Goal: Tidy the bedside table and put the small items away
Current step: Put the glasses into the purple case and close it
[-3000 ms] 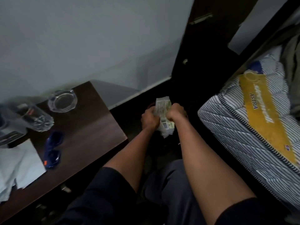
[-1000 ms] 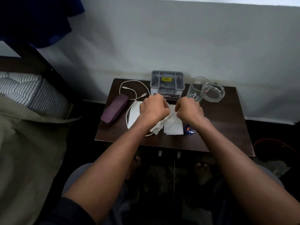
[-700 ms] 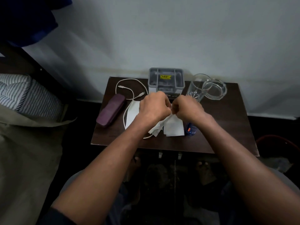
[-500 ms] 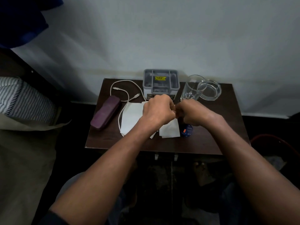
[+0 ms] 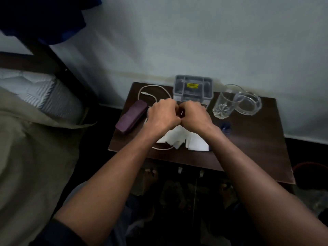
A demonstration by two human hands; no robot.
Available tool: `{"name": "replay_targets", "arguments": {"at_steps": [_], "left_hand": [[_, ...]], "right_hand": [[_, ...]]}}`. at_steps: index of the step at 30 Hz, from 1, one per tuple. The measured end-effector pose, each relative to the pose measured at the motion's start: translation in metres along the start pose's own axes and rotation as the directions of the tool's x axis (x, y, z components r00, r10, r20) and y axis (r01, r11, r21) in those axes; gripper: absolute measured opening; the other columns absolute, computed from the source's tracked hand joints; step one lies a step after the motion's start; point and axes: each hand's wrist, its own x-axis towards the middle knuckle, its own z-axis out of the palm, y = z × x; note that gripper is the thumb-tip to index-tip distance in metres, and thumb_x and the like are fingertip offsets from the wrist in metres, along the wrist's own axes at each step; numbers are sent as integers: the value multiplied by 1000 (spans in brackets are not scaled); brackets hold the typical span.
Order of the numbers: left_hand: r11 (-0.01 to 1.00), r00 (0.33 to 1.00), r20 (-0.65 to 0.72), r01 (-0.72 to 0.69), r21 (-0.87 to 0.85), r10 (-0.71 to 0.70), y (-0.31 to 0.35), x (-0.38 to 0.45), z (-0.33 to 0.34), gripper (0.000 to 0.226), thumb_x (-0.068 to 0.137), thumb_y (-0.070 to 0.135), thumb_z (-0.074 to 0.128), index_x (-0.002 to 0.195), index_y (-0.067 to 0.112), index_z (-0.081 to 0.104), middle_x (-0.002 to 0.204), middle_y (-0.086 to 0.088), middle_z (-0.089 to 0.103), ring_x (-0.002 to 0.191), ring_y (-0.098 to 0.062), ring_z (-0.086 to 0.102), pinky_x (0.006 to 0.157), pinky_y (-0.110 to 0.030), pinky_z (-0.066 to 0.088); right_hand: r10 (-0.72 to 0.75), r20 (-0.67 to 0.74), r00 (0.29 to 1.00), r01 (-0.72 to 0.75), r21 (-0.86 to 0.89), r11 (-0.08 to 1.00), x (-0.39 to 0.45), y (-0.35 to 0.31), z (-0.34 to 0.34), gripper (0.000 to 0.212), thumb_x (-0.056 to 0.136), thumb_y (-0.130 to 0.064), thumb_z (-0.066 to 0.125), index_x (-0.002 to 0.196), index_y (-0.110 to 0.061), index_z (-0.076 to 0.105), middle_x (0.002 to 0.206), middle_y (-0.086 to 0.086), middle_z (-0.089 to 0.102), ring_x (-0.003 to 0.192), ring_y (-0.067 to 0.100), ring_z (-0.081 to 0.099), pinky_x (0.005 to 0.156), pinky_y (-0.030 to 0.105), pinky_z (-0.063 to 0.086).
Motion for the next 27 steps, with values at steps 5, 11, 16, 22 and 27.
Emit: {"name": "replay_targets", "arguments": {"at_steps": [5, 11, 16, 22, 27], "left_hand": [[993, 992, -58, 105, -50, -108, -51, 4, -17, 19, 84, 25, 76, 101, 34, 82, 109, -1, 79, 109, -30, 72, 80, -34, 49], [973, 971, -100, 222, 61, -215, -100, 9, -21, 61, 83, 30, 84, 136, 16, 56, 135, -13, 62, 125, -37, 63, 97, -46, 52], [948, 966, -1, 253, 194, -258, -117, 4, -15, 66, 86, 32, 83, 139, 9, 51, 133, -17, 65, 123, -39, 64, 95, -45, 49], [973, 973, -78, 223, 57, -219, -113, 3, -29, 47, 85, 45, 75, 120, 15, 65, 98, -7, 63, 85, -30, 61, 70, -36, 43], [924, 978, 140, 192, -330, -153, -113, 8, -36, 41, 91, 41, 78, 121, 14, 74, 102, -8, 77, 85, -25, 70, 70, -32, 51]], "right_hand": [[-2, -31, 1000, 5, 80, 997, 10, -37, 30, 25, 85, -10, 66, 104, -22, 77, 99, 4, 76, 94, 31, 71, 75, 41, 60], [7, -22, 1000, -2, 204, 979, 23, -58, 64, 20, 90, -16, 69, 107, -23, 77, 98, 4, 77, 97, 28, 72, 79, 40, 61], [26, -12, 1000, -22, 296, 955, 32, -64, 81, 23, 91, -15, 71, 112, -20, 77, 82, -1, 74, 96, 27, 75, 83, 37, 59], [134, -46, 990, -90, 532, 842, 37, -63, 76, 31, 93, -33, 77, 118, -16, 66, 88, 4, 78, 80, 24, 78, 70, 41, 61], [213, 242, 947, -315, 834, 453, 27, -51, 52, 40, 94, -24, 78, 129, -7, 65, 113, 14, 80, 88, 24, 78, 66, 34, 59]]}}
